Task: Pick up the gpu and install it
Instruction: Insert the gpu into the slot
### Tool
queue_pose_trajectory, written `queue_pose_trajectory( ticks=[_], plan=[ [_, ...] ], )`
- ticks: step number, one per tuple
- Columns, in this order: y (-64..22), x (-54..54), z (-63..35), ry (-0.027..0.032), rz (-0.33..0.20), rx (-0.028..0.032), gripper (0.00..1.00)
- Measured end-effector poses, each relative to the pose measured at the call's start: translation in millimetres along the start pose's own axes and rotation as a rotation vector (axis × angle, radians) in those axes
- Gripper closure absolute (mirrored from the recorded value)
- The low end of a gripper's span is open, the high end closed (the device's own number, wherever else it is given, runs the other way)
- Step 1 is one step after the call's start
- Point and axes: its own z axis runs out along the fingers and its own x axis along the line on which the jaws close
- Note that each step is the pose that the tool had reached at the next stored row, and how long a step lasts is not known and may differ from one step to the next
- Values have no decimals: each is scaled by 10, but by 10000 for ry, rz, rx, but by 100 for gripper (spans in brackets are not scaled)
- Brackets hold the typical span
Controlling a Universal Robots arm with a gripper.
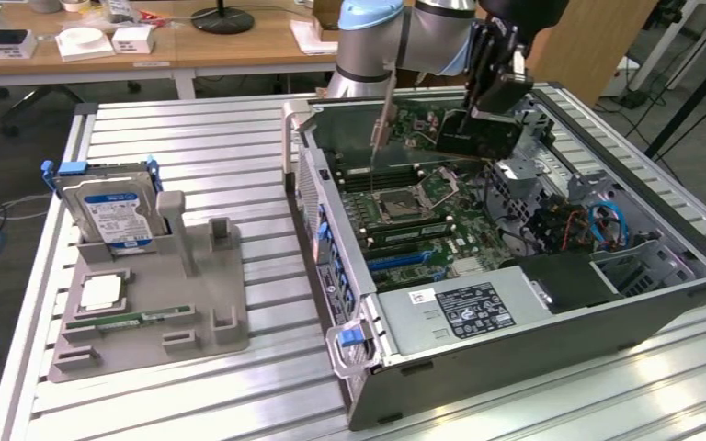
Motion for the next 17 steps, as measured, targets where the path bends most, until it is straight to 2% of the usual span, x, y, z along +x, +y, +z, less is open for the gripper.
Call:
queue_pose_trajectory(
  ticks=[4, 17],
  plan=[
    [0, 0, 0, 23, -482, -7, 74],
    [0, 0, 0, 29, -610, -9, 74]
  ],
)
